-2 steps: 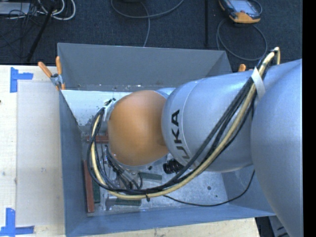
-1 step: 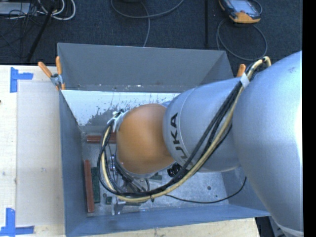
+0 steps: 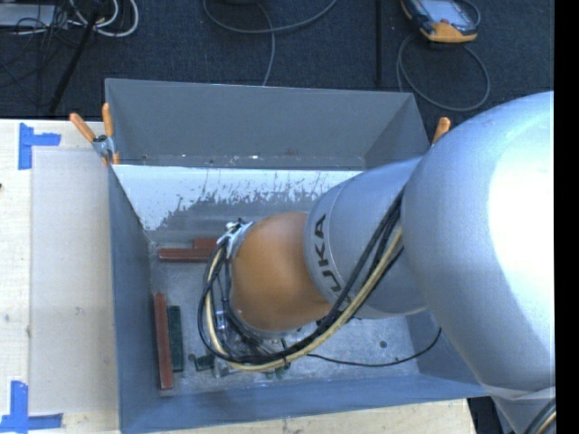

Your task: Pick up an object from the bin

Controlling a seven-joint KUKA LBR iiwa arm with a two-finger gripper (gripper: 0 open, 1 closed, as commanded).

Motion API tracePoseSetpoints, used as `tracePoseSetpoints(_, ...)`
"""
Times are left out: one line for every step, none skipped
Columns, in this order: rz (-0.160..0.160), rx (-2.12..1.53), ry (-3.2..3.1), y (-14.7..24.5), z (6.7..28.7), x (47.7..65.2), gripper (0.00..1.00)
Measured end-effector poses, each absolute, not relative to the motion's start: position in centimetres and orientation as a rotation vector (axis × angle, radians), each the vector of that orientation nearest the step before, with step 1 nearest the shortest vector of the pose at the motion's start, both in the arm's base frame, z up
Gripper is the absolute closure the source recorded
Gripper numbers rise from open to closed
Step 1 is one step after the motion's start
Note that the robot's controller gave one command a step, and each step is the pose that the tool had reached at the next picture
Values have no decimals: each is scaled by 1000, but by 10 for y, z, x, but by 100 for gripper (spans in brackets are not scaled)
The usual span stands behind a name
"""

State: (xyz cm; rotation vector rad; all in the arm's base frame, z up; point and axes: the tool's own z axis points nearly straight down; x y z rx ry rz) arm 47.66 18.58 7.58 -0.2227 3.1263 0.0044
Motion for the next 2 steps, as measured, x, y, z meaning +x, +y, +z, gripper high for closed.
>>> tracePoseSetpoints(4, -222, 3126, 186, 76, 477, 100)
tracePoseSetpoints(1, -264, 3130, 179, 209, 504, 100)
